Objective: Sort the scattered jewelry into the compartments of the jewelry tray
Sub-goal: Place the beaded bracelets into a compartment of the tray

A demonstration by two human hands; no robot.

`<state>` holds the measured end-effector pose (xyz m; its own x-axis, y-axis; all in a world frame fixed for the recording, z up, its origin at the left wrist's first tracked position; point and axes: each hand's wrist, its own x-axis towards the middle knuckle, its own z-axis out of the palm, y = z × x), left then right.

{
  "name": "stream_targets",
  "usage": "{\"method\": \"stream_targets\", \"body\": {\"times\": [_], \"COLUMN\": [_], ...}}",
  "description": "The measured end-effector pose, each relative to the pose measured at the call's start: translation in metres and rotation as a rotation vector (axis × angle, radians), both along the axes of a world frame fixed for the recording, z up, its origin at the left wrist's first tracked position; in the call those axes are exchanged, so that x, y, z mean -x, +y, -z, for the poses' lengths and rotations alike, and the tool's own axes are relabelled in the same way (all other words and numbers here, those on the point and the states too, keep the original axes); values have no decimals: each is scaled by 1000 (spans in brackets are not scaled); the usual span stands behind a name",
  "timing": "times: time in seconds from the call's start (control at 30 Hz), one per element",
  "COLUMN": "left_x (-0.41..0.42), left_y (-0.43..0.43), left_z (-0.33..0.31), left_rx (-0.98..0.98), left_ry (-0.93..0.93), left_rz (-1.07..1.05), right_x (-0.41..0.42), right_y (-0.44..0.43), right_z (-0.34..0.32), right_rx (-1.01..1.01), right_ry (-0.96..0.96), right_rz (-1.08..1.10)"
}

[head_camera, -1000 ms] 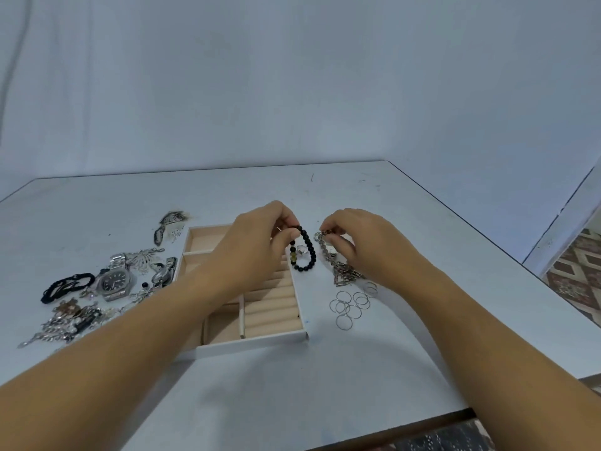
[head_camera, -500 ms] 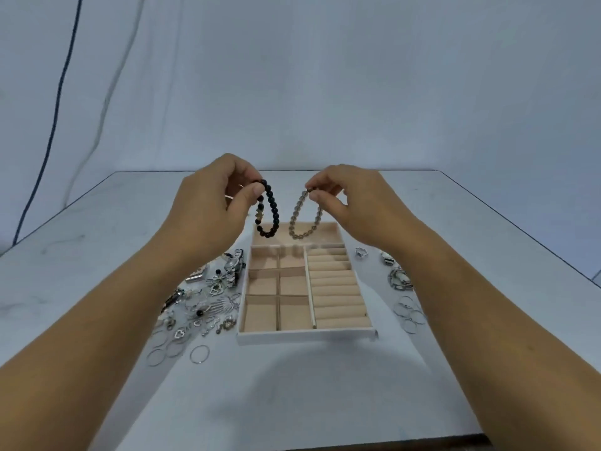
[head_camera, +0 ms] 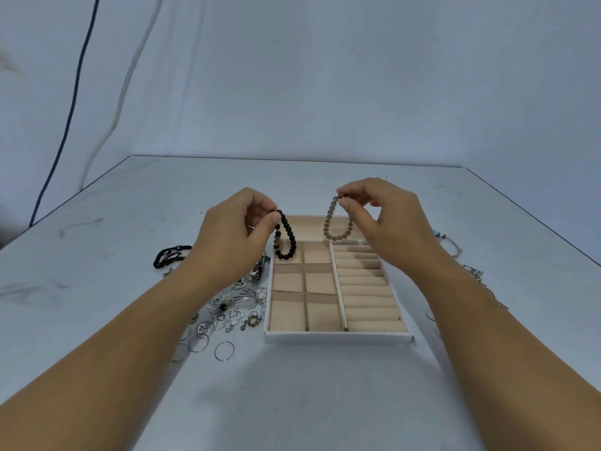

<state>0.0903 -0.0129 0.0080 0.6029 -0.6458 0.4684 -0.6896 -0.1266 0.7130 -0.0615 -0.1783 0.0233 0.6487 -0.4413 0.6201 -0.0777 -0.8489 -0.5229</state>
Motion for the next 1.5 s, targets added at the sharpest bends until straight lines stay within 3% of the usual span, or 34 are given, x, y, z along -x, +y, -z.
{"method": "stream_targets", "body": {"times": [0.27,0.53,0.73,0.9,1.0,1.23,1.4,1.5], "left_x": [8,11,1,-5,-4,-10,-11,-10], "left_y": [-9,-12,-11,-10,-12,-12,-11,-7], "left_z": [11,11,14,14,15,20,23,19], "left_rx": [-41,-285,-480,-324,-350,-351,-437,-379], "left_ry": [13,-192,-229,-215,-244,-390,-324,-313], "left_rz": [-34,-72,-11,140,237,162,196,201], "right_x": [2,0,0,0,-1,-3,-7,-9], "right_y": [-1,1,3,5,6,7,8,9], "right_z": [2,2,2,2,2,3,5,7], "right_rx": [-7,27,35,39,46,51,43,40], "right_ry": [-8,-22,-16,-21,-29,-22,-9,18], "right_rz": [-11,-22,-40,-55,-54,-59,-79,-89]}}
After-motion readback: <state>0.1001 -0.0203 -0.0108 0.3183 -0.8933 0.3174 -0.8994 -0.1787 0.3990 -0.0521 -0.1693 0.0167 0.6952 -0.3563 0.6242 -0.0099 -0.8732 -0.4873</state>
